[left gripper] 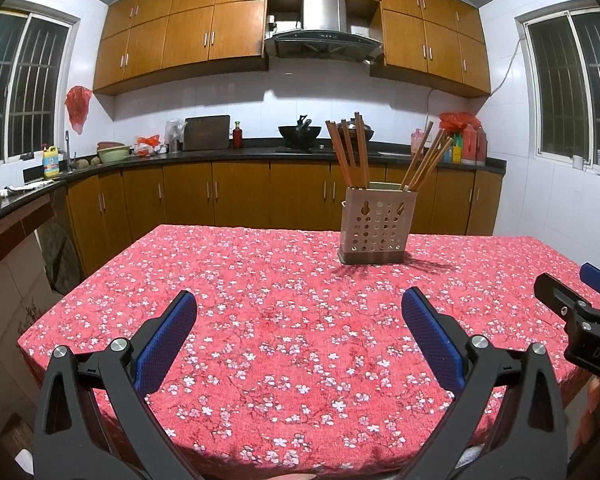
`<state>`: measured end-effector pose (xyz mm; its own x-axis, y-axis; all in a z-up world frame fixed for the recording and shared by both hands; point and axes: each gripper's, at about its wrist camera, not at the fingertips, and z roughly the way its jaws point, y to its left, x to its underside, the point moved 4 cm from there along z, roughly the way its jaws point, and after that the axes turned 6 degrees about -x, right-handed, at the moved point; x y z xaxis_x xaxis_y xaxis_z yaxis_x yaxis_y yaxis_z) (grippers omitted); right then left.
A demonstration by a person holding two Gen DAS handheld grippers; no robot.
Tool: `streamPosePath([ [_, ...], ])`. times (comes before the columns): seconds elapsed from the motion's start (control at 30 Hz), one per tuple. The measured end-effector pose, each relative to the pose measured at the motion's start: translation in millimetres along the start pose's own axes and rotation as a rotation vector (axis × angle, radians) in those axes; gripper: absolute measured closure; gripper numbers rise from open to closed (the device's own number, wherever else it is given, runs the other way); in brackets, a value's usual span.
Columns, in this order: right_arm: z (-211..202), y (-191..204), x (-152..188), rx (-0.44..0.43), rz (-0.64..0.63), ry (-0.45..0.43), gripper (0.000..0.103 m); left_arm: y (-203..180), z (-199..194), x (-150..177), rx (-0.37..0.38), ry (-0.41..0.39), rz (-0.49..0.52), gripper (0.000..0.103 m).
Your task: Organize utensils
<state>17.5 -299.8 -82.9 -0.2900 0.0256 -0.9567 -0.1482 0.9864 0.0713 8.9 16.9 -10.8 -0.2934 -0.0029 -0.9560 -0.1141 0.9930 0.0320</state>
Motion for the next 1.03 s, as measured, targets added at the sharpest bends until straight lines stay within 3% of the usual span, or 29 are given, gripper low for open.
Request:
streamPosePath([
  [1.03,0.4,-0.1,-0.5,-0.001,0.001,0.002,0.004,2.5,3.0,1.1,-0.008,0.012,-0.010,0.002],
])
